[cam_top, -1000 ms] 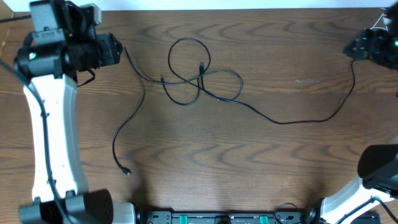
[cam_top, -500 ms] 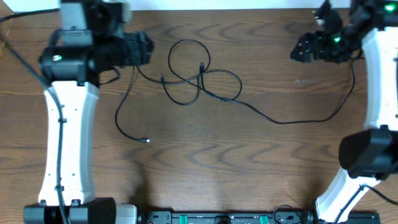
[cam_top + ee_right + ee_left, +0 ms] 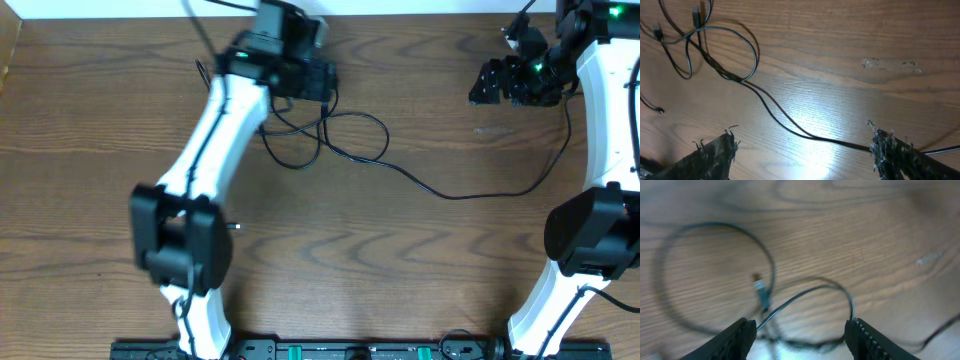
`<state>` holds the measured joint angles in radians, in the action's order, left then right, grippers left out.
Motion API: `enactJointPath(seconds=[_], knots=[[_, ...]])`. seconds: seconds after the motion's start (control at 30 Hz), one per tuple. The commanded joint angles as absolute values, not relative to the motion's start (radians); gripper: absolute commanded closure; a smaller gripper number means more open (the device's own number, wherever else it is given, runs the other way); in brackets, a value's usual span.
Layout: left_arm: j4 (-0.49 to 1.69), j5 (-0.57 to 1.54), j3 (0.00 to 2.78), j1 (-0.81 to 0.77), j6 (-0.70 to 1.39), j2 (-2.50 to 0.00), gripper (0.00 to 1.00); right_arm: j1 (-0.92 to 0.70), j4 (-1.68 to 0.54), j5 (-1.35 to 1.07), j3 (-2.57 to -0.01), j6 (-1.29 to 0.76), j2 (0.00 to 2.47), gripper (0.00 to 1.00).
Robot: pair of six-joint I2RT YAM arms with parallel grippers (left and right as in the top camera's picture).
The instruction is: Untangle cables
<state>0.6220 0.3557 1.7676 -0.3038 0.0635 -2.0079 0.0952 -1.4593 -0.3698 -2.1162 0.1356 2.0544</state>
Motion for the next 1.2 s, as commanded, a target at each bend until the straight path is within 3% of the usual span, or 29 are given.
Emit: enactJointPath(seconds=[0.0, 0.13, 0.5, 0.77, 1.17], knots=[[0.567, 0.321, 1.758, -0.346, 0.291, -2.086, 0.38, 0.093, -1.461, -0.373, -2.114, 0.128, 2.048, 0.15], [0.545, 0.148, 1.758, -0.389, 0.540, -2.163, 0.38, 0.090, -1.462, -0.373, -2.112, 0.128, 2.048, 0.15], [0.534, -0.110, 1.757, -0.472, 0.784, -2.222, 0.45, 0.090, -1.460, -0.373, -2.111, 0.128, 2.048, 0.14], [0.521, -0.125, 1.757, -0.484, 0.888, -2.278, 0.50, 0.090, -1.455, -0.373, -2.079, 0.128, 2.048, 0.14], [0.527, -0.120, 1.757, -0.490, 0.922, -2.294, 0.51, 0.090, -1.410, -0.376, -1.985, 0.128, 2.048, 0.14]])
